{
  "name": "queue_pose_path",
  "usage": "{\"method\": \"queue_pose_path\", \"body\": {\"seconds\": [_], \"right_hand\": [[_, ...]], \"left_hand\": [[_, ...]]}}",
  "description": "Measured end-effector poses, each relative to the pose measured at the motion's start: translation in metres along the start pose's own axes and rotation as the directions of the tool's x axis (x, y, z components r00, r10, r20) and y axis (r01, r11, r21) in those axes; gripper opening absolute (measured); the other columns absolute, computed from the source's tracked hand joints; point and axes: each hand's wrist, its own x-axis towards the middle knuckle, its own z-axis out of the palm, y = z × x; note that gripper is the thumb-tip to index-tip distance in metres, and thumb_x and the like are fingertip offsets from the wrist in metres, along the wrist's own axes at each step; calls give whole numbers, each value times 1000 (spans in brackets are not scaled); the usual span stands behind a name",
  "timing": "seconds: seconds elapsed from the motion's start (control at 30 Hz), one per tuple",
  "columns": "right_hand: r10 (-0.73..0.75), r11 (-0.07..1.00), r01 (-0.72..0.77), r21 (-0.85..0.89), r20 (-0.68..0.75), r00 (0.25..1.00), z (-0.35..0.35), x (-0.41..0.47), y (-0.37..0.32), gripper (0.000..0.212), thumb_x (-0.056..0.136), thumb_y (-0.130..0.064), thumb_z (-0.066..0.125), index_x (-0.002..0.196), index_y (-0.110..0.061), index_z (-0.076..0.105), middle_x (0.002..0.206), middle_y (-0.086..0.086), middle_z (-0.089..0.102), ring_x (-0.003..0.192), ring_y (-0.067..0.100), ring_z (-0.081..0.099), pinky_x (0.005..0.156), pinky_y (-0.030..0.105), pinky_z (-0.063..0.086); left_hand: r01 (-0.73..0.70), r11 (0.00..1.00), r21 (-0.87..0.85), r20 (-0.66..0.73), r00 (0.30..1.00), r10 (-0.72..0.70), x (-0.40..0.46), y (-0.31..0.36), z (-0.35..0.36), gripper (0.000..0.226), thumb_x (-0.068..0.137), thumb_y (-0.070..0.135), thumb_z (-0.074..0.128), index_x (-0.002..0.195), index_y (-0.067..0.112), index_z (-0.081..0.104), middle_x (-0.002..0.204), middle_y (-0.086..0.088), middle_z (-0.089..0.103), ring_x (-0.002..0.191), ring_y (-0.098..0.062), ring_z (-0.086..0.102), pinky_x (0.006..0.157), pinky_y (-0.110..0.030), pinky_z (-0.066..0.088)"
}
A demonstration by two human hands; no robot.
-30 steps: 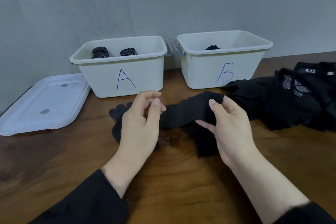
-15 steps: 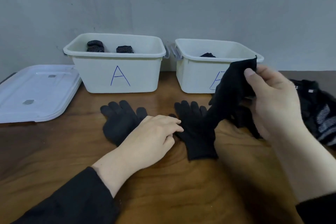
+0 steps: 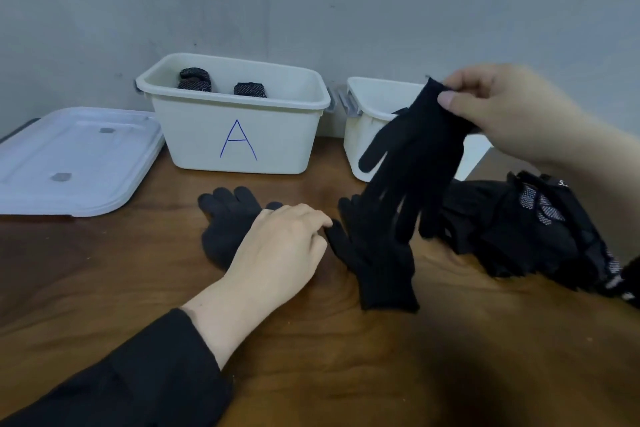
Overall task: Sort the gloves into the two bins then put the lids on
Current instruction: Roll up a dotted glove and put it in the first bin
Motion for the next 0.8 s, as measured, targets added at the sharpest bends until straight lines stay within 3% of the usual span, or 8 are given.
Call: {"method": "queue_pose_path", "body": {"seconds": [0.07,0.13,0.2,0.3,0.37,0.57,0.63,0.8], "right_hand": [[-122,990,108,-89,-165,979,7,-4,-2,11,102,-22,55,99,-21,65,90,2,69,80,15,59,73,12,45],[-250,966,228,-124,-215,944,24,-22,1,13,102,-19,55,99,-30,63,87,-12,64,78,1,54,71,8,40],[-333,938,312,-152,-134,933,51,-52,20,15,100,-18,58,104,-30,67,94,-14,66,89,-2,57,83,13,43],[-414,877,422,-229,85,906,101,-102,63,15,99,-28,58,107,-26,70,112,-9,67,104,15,63,93,31,48],[-368,897,403,-184,197,909,122,-128,80,26,101,-40,51,110,-27,72,123,-15,63,112,8,61,99,28,47],[-257,965,262,-14,160,953,122,-137,82,33,97,-44,54,115,-26,74,124,-23,62,121,-4,56,108,18,39],[-252,966,258,-10,179,951,123,-137,83,30,95,-43,56,111,-25,74,124,-22,62,121,-2,56,108,17,38],[-277,953,292,-76,159,948,128,-136,84,12,97,-29,60,98,-24,70,116,-19,59,110,6,57,98,24,44]], "left_hand": [[26,999,-36,-59,998,-28,0,0,-3,35,99,22,43,126,30,63,125,13,63,114,-8,55,107,-31,36],[44,997,-58,-101,994,-50,-1,-1,-4,32,99,21,45,123,28,65,122,12,65,113,-9,56,105,-30,36],[43,997,-65,-124,991,-51,-1,-1,-3,30,98,20,46,117,27,67,116,12,66,108,-10,58,102,-31,39],[16,998,-60,-127,992,-24,0,-1,0,27,95,17,49,111,25,69,105,11,67,97,-13,60,93,-34,44],[-3,999,-50,-108,994,-2,2,0,4,27,94,16,50,112,26,68,104,12,66,96,-14,59,91,-35,43],[-85,996,34,64,994,83,-1,2,16,36,96,22,45,128,31,60,125,14,59,112,-13,52,100,-38,39],[-95,994,54,128,988,88,-1,2,18,40,98,24,44,135,34,55,131,16,53,117,-10,48,104,-35,35],[-94,993,75,137,987,83,-2,3,19,44,98,25,46,141,35,49,135,17,50,121,-8,44,107,-34,32]]}}
